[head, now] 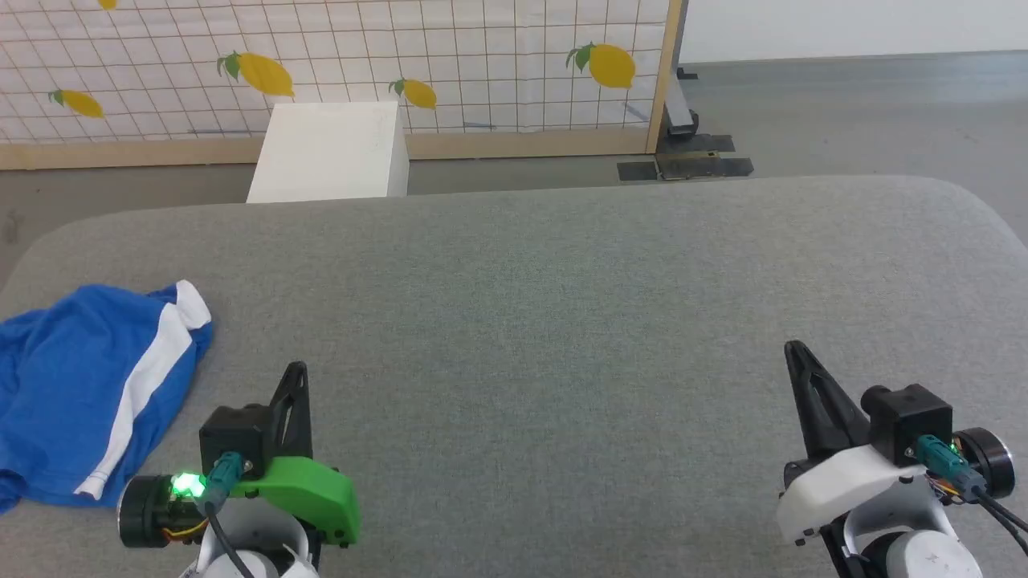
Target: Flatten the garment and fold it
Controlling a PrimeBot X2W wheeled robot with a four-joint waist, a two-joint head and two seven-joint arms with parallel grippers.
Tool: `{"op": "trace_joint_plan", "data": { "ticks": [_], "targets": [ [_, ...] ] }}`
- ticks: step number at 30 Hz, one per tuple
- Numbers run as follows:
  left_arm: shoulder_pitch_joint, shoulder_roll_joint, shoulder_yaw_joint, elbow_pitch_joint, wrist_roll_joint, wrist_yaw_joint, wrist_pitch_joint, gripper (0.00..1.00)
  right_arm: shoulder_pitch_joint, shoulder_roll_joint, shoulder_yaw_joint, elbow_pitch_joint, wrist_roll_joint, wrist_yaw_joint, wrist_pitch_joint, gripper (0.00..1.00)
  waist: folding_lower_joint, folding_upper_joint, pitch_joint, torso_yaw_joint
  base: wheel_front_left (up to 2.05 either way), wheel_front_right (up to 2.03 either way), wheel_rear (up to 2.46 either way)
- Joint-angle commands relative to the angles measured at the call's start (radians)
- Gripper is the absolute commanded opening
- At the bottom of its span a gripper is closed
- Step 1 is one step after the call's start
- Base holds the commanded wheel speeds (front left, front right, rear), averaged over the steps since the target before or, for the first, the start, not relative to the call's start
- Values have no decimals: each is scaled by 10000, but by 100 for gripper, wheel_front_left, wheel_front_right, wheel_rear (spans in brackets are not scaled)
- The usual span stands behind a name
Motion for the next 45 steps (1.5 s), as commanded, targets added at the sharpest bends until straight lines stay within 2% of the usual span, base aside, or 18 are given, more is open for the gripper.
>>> {"op": "trace_joint_plan", "data": {
  "ticks": [1, 34, 35, 45],
  "targets": [
    [109, -49, 12, -24, 103, 66, 14, 0, 138, 3, 3, -49, -60, -15, 28, 0, 0, 0, 0, 0, 0, 0, 0],
    [109, -49, 12, -24, 103, 66, 14, 0, 138, 3, 3, -49, -60, -15, 28, 0, 0, 0, 0, 0, 0, 0, 0],
    [0, 0, 3, 0, 0, 0, 0, 100, 1, 0, 3, 0, 1, 0, 0, 100, 0, 0, 0, 0, 0, 0, 0],
    [4, 0, -48, 76, -65, -29, -136, 100, 37, 0, -19, 109, 141, -1, -138, 100, 0, 0, 4, 6, 0, 0, 0]
  ]
}}
